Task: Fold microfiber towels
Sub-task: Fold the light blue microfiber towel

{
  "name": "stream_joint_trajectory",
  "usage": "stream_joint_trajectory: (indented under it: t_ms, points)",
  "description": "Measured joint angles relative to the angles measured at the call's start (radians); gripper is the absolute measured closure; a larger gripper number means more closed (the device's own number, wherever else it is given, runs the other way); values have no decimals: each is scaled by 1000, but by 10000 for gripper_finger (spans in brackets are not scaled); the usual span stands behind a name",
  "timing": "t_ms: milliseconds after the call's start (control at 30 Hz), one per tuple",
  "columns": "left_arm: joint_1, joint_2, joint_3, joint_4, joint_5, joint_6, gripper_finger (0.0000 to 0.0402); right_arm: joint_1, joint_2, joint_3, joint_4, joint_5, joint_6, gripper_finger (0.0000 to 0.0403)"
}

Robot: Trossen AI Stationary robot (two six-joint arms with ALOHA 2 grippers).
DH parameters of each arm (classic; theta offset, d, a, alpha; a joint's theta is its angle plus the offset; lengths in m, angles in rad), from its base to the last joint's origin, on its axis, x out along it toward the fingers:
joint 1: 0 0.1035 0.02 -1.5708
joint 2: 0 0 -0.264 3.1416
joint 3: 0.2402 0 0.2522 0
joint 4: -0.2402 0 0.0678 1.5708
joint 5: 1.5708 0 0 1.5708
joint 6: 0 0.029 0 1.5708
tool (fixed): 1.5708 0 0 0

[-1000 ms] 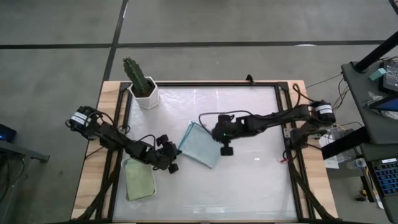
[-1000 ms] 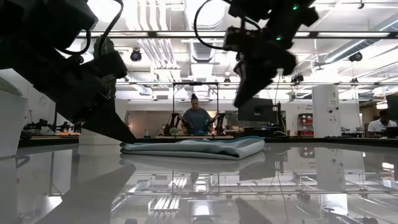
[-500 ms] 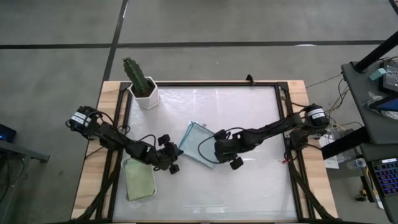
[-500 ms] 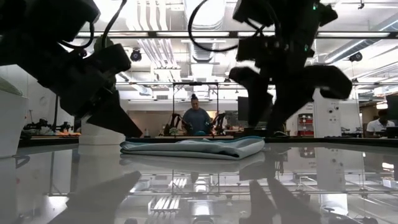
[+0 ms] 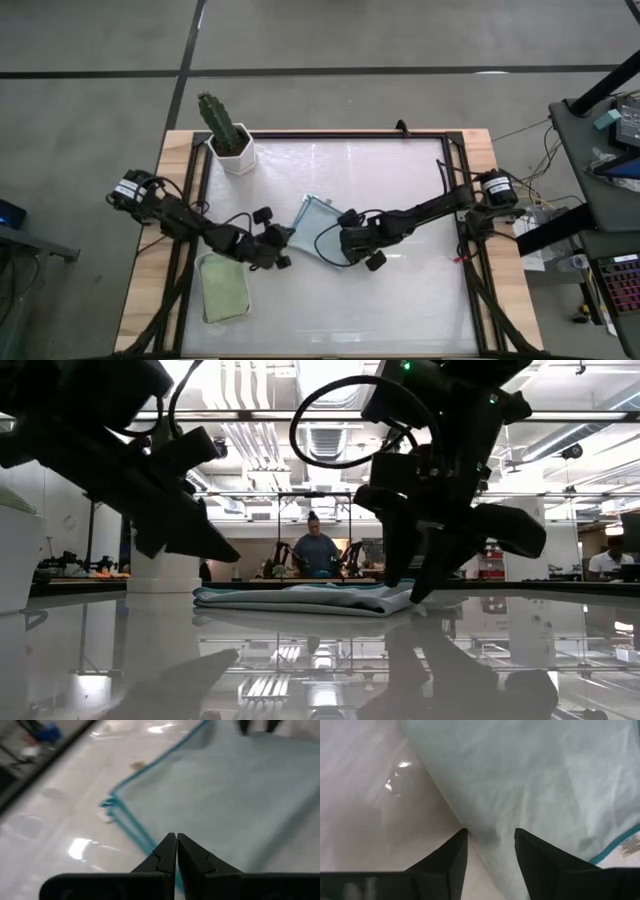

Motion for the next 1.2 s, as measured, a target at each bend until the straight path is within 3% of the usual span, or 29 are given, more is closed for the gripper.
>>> stream_joint_trajectory:
  t_ms: [167,400,667,900,1200]
  points:
    - [33,12,-1,-21,-124,26,402,0,4,0,14,1,-35,261]
    - [71,46,-4,-23,-134,1,402,1,66,3,31,4,-84,282]
    - [74,50,-6,-23,-112,-3,402,3,59,2,26,-4,-92,384]
    - [76,50,-29,-13,-64,-29,402,39,-6,21,-75,0,-70,393]
    - [76,50,-40,50,-46,-29,402,120,-17,155,-296,-7,-14,394]
